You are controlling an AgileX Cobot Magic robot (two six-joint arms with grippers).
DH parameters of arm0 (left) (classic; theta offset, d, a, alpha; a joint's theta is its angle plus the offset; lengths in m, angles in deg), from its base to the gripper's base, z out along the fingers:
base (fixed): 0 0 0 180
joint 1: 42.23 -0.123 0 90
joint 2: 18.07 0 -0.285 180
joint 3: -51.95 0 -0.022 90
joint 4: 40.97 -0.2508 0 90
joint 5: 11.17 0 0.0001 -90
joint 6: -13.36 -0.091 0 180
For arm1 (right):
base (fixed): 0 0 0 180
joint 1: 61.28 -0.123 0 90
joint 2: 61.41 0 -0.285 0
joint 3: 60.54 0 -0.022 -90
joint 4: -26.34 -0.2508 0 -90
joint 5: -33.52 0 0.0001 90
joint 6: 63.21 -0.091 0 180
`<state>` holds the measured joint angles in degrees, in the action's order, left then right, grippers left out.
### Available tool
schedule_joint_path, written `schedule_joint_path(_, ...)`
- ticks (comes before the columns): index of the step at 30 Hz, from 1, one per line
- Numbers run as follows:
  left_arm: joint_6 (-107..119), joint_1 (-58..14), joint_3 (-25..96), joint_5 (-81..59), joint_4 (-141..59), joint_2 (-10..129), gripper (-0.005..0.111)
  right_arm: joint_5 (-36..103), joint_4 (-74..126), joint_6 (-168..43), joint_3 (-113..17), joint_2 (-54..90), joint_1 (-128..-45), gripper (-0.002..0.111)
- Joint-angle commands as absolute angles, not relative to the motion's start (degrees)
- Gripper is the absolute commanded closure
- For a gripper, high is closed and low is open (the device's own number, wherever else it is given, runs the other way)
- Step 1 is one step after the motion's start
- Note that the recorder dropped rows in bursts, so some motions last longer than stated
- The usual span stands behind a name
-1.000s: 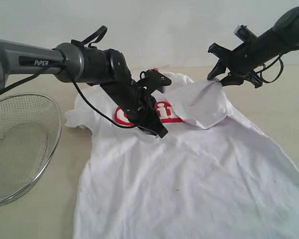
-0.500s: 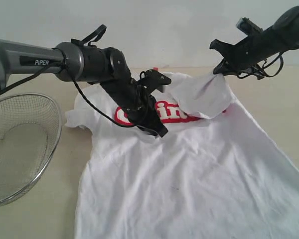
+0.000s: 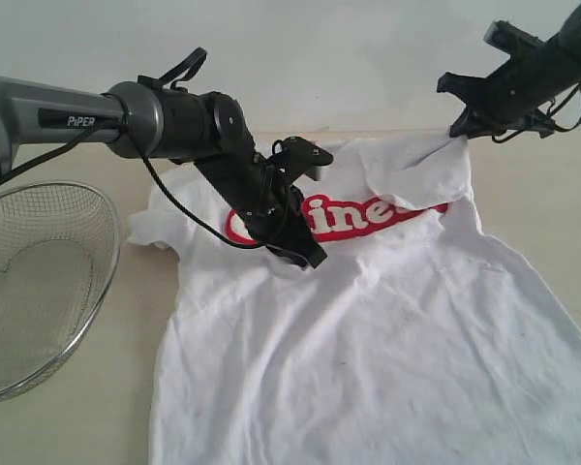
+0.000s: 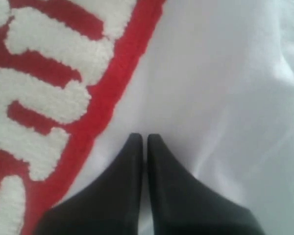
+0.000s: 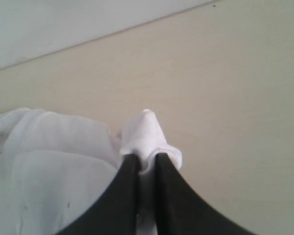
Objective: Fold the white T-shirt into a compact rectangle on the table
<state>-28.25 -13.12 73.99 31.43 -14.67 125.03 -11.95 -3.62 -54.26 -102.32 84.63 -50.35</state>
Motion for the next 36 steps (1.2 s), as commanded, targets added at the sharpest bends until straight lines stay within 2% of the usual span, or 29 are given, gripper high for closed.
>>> schedule_joint_path(1, -28.2, -13.0, 72.8, 36.7, -16.0, 127.5, 0.102, -11.7, -0.7, -54.3, -102.8, 84.2, -48.9, 0.103)
schedule_joint_path(4, -28.2, -13.0, 72.8, 36.8, -16.0, 127.5, 0.102, -10.4, -0.5, -54.3, -102.8, 84.2, -48.9, 0.084)
schedule_joint_path(8, -28.2, -13.0, 72.8, 36.8, -16.0, 127.5, 0.102, -8.9, -1.3, -54.2, -102.8, 84.2, -48.9, 0.039)
schedule_joint_path(9, -28.2, -13.0, 72.8, 36.8, -16.0, 127.5, 0.102, -8.6, -1.3, -54.2, -102.8, 84.2, -48.9, 0.034)
schedule_joint_path(11, -28.2, -13.0, 72.8, 37.1, -16.0, 127.5, 0.102, -8.4, -1.3, -55.2, -102.8, 84.1, -48.8, 0.038)
schedule_joint_path(17, -28.4, -13.0, 72.8, 38.2, -16.0, 127.1, 0.102, -14.1, -1.3, -48.2, -102.8, 82.9, -48.7, 0.077)
schedule_joint_path(19, -29.1, -13.0, 72.7, 39.6, -16.0, 126.3, 0.102, -17.2, -1.3, -45.8, -102.8, 82.1, -48.4, 0.083)
schedule_joint_path(26, -30.6, -14.4, 68.4, 37.3, -12.6, 120.2, 0.102, -29.9, -3.0, -44.3, -102.0, 77.9, -45.8, 0.079)
schedule_joint_path(31, -32.4, -15.8, 63.9, 32.6, -7.6, 115.7, 0.102, -32.0, -3.0, -43.9, -94.0, 72.3, -45.2, 0.079)
schedule_joint_path(33, -32.6, -15.9, 64.2, 33.7, -4.4, 114.1, 0.102, -31.4, -3.3, -43.4, -84.7, 67.1, -45.5, 0.079)
schedule_joint_path(36, -37.2, -15.8, 64.1, 40.1, 2.8, 110.9, 0.102, -23.4, -3.1, -41.4, -64.7, 55.8, -45.5, 0.080)
